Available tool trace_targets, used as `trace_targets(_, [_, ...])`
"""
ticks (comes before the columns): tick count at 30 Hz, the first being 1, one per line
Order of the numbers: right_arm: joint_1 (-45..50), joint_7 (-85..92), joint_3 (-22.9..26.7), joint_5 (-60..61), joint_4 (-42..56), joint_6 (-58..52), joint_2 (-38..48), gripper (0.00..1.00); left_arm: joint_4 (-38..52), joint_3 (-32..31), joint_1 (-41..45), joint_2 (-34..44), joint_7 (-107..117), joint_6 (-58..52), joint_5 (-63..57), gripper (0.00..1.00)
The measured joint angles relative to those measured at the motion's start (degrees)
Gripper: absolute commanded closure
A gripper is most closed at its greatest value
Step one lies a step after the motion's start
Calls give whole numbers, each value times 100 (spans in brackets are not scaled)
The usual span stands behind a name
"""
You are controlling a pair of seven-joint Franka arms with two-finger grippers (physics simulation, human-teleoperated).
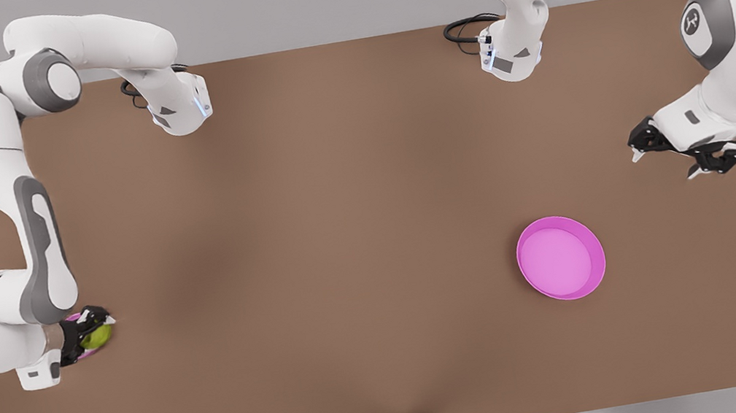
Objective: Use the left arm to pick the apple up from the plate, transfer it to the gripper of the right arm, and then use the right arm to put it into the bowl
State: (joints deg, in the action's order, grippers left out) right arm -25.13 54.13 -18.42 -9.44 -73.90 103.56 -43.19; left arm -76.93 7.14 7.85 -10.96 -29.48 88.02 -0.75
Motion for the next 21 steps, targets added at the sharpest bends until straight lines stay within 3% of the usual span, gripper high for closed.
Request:
trace_targets(11, [-78,1328,376,-688,192,838,-602,32,8,-1,1,-112,1468,-25,-9,0])
trace_targets(21, [-73,2360,452,-704,348,930,-655,32,8,-3,6,-114,2246,-28,13,0])
